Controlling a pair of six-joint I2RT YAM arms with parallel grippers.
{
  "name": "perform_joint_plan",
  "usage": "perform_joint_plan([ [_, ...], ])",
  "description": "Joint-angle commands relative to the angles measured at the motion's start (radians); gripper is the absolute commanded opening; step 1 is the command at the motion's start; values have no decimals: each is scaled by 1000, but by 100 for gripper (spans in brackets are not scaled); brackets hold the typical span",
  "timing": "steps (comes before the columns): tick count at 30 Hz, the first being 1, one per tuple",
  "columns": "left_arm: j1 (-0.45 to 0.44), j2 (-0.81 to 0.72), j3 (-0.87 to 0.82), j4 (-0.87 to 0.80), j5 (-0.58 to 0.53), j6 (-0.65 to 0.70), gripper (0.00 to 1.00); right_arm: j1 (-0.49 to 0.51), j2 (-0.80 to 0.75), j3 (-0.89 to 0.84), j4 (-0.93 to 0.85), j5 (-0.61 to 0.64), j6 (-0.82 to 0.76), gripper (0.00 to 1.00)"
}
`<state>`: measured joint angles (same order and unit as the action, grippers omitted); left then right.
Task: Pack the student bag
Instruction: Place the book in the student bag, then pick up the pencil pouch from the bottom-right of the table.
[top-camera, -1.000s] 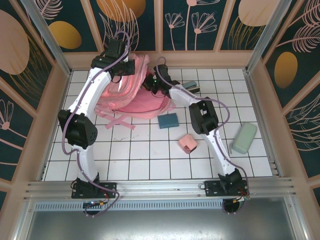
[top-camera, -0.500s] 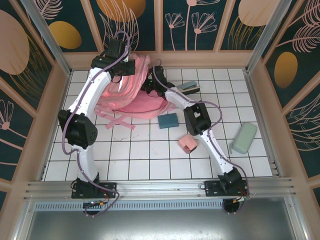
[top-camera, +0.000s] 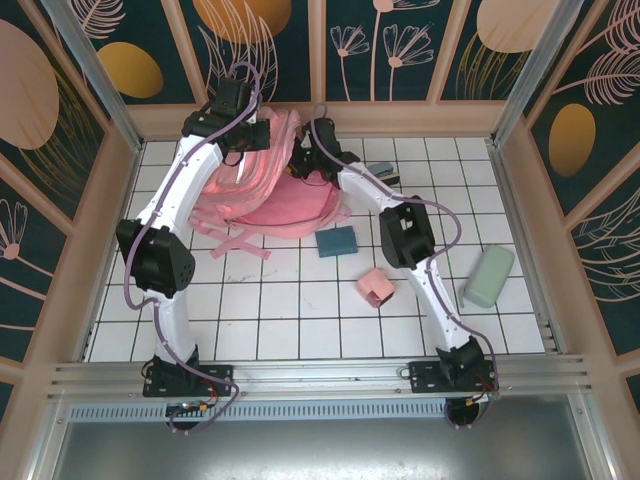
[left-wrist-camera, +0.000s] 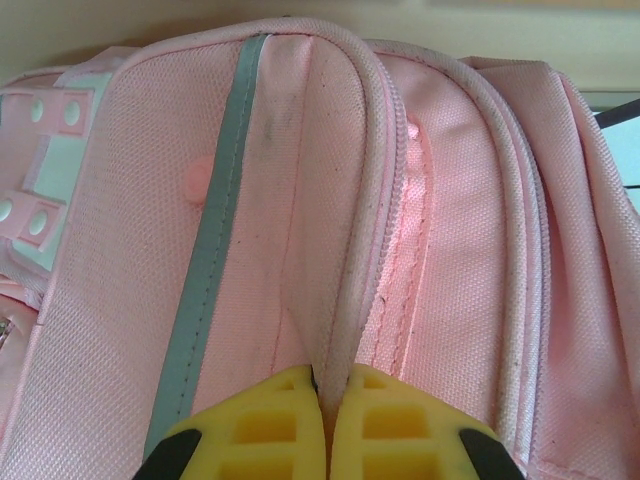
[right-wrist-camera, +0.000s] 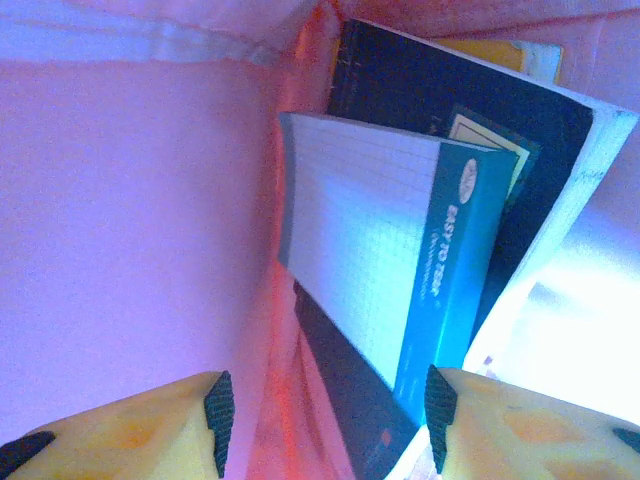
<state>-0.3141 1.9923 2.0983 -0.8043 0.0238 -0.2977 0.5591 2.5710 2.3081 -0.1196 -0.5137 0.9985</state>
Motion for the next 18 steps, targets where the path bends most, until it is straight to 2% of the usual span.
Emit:
perform_joint_plan([
  [1, -5, -15, 50, 126, -3, 6, 0, -6, -132, -69, -129, -11, -106, 55],
  [4, -6, -16, 40, 133, -3, 0, 0, -7, -252, -217, -135, 53, -184, 55],
  [9, -6, -29, 9, 146, 1, -2, 0, -89, -495, -555, -103, 161, -235, 54],
  [13, -6, -45, -10, 148, 7, -1, 0, -150, -792, -957, 66, 306, -232, 56],
  [18, -6, -48, -41, 171, 55, -11, 0, -267, -940, -1107, -99, 355, -298, 57],
])
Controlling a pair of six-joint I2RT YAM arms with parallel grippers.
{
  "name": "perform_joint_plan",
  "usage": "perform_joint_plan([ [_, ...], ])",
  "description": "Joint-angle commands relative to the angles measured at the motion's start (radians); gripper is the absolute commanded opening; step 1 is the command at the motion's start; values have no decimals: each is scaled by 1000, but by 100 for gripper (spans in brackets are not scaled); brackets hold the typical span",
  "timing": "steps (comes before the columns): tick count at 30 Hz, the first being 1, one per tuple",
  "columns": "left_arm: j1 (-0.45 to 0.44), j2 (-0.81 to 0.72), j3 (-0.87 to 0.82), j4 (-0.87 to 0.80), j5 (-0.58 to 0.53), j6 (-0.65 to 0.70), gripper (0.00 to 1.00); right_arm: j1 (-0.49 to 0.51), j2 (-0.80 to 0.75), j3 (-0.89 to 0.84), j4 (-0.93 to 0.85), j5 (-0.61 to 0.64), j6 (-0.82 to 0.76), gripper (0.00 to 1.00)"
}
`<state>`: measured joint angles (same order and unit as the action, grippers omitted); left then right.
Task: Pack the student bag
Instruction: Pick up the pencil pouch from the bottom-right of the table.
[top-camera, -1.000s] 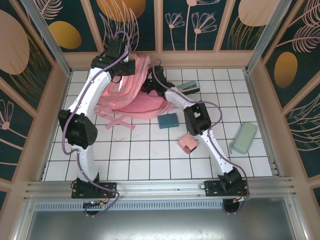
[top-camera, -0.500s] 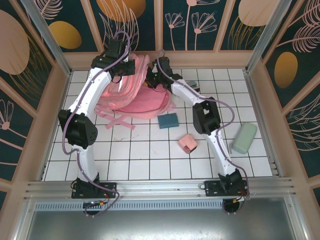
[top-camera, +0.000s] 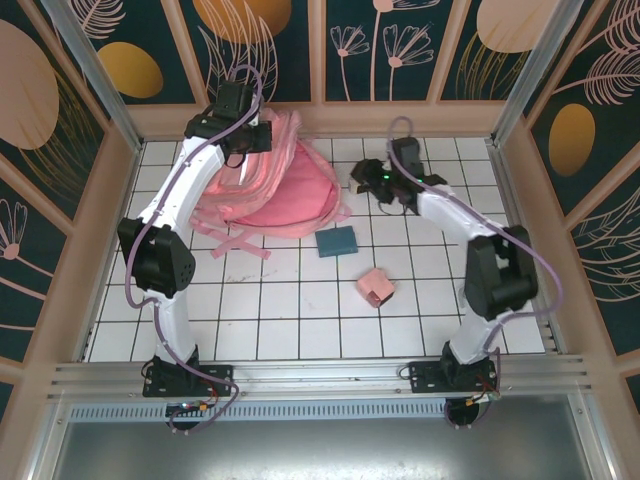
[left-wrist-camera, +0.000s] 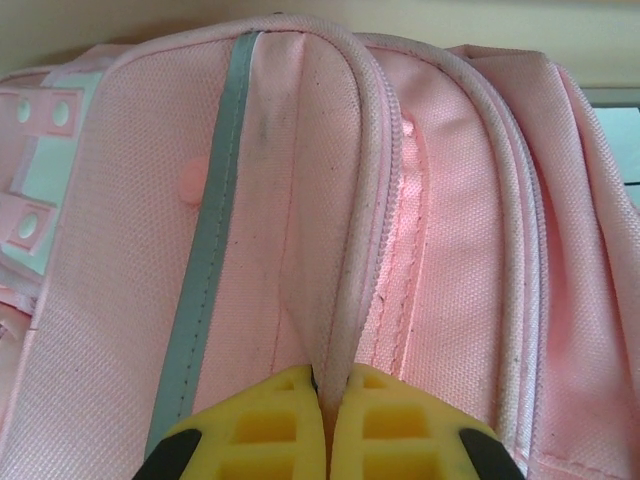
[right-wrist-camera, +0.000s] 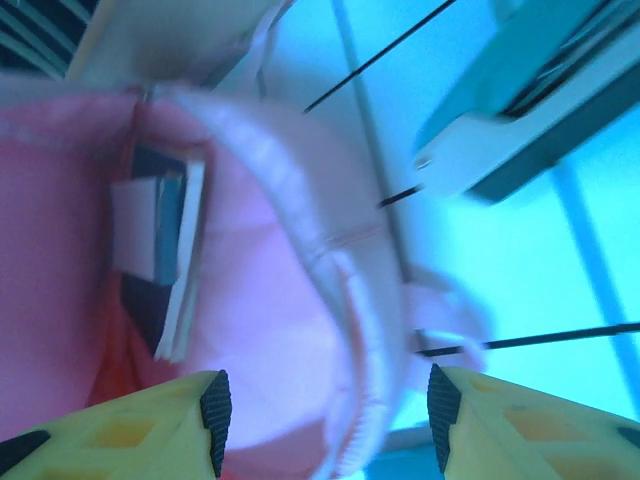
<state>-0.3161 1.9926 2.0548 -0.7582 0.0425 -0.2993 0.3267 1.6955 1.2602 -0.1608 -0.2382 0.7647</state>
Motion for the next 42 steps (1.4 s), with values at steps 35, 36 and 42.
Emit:
perform_joint_plan([
  [35, -4, -129, -160, 208, 73, 22, 0, -797, -376, -574, -256, 115, -175, 99],
  [36, -5, -134, -167, 211, 73, 23, 0, -792, -364, -575, -251, 107, -179, 99],
  [42, -4, -152, -195, 216, 65, 28, 0, -698, -295, -547, -277, 151, -202, 99],
])
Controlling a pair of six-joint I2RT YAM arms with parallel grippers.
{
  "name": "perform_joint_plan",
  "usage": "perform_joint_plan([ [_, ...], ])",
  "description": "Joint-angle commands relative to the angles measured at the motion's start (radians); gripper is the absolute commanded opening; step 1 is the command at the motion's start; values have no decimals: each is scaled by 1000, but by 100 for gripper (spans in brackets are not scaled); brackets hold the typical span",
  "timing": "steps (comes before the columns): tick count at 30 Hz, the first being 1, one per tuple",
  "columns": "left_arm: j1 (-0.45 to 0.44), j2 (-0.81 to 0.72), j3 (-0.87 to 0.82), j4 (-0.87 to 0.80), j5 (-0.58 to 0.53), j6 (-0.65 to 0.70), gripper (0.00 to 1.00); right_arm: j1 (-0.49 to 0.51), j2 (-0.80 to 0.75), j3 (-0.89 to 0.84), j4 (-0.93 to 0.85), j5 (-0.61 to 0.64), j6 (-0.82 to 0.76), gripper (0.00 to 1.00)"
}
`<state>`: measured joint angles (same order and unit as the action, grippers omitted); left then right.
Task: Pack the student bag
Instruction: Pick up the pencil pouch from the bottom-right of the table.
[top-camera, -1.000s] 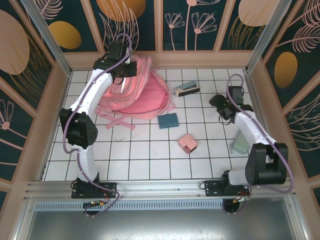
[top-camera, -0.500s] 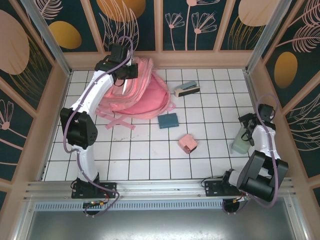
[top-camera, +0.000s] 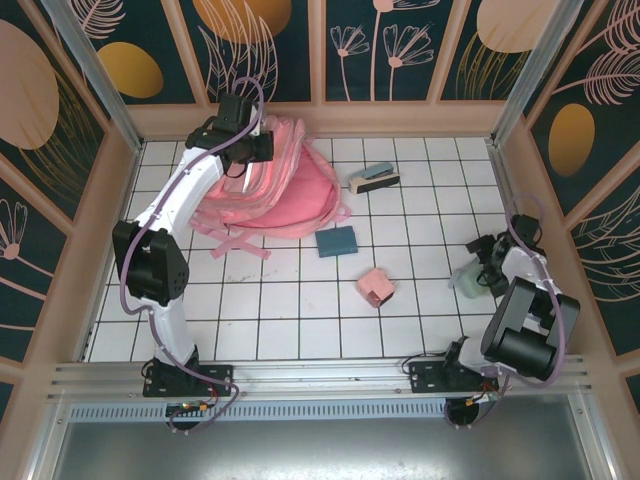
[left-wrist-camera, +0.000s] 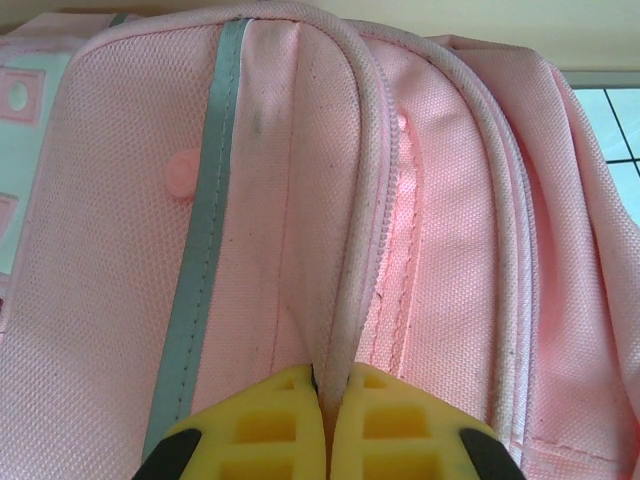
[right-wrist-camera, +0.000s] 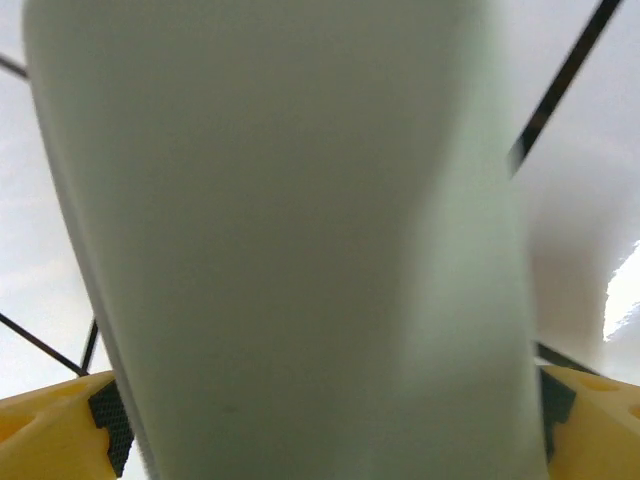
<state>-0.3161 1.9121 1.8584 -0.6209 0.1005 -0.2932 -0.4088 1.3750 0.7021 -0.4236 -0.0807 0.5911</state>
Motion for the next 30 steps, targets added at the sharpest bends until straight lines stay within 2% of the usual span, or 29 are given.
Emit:
perform_joint_plan([
  [1, -4, -74, -6, 82, 7, 23, 0, 54, 36, 19, -19, 8, -30, 99],
  [8, -4, -87, -32, 93, 9, 18, 0, 87, 102, 45, -46, 46, -24, 99],
  [16, -4, -99, -44, 98, 3, 12, 0, 117, 79, 46, -53, 71, -22, 99],
  [19, -4, -95, -39, 98, 3, 11, 0, 128, 70, 44, -53, 76, -22, 95],
  [27, -4, -87, -31, 96, 8, 1, 0, 162, 19, 35, -44, 91, -33, 68],
  [30, -4, -88, -29, 96, 13, -4, 0, 199, 0, 49, -47, 120, -35, 61],
])
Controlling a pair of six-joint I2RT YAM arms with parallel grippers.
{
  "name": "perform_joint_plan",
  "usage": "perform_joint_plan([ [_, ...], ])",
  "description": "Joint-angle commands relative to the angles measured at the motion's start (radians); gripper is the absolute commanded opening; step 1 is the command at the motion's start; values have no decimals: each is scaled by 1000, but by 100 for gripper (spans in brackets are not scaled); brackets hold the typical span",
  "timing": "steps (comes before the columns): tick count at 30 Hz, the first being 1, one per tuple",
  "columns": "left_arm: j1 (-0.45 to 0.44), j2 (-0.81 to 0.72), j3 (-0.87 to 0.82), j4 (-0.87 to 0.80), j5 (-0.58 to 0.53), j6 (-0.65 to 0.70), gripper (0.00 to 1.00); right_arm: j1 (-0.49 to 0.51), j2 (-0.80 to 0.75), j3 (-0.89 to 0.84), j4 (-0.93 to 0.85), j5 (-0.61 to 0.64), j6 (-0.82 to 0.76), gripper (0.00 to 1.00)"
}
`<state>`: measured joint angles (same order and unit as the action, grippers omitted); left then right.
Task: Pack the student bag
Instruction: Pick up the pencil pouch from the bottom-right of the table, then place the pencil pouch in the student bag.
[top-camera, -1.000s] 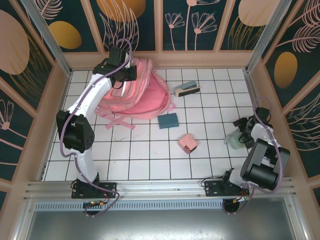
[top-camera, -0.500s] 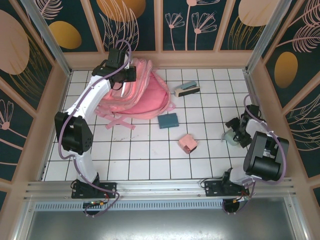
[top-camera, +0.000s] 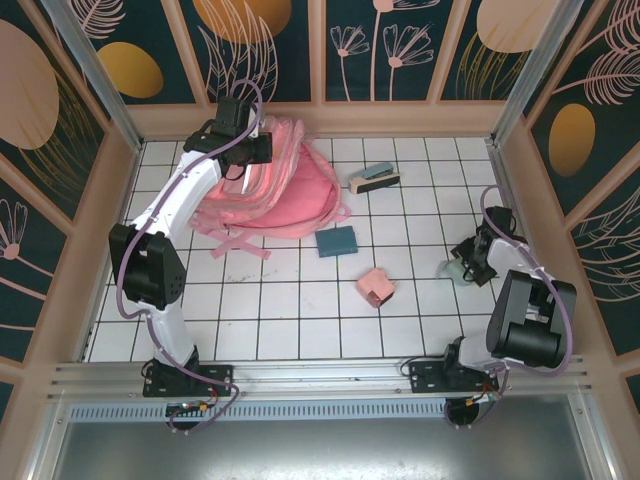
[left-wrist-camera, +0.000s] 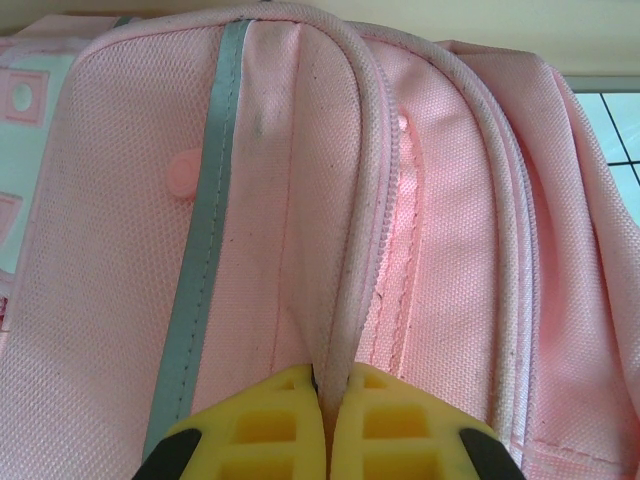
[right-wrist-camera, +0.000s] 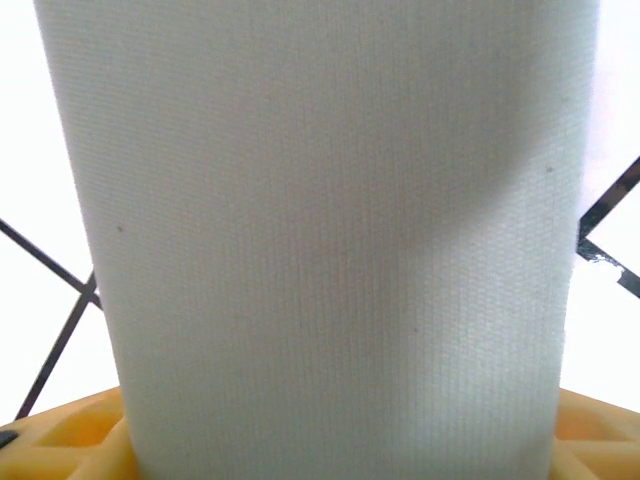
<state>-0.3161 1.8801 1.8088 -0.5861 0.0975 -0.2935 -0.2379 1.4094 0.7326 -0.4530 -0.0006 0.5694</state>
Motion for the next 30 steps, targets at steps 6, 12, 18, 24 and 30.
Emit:
perform_joint_plan([
  [6, -4, -60, 23, 63, 22, -22, 0, 169, -43, 90, -29, 97, -13, 56],
  [12, -4, -62, 37, 69, 40, -51, 0, 387, -36, 202, 20, 110, -8, 55],
  [18, -4, -61, 90, 71, 42, -86, 0, 583, 62, 322, 155, 7, 23, 53],
  [24, -4, -59, 127, 81, 41, -140, 0, 724, 251, 494, 260, -107, 46, 53],
  [30, -4, -67, 142, 99, 18, -185, 0, 810, 490, 735, 277, -196, 77, 53],
])
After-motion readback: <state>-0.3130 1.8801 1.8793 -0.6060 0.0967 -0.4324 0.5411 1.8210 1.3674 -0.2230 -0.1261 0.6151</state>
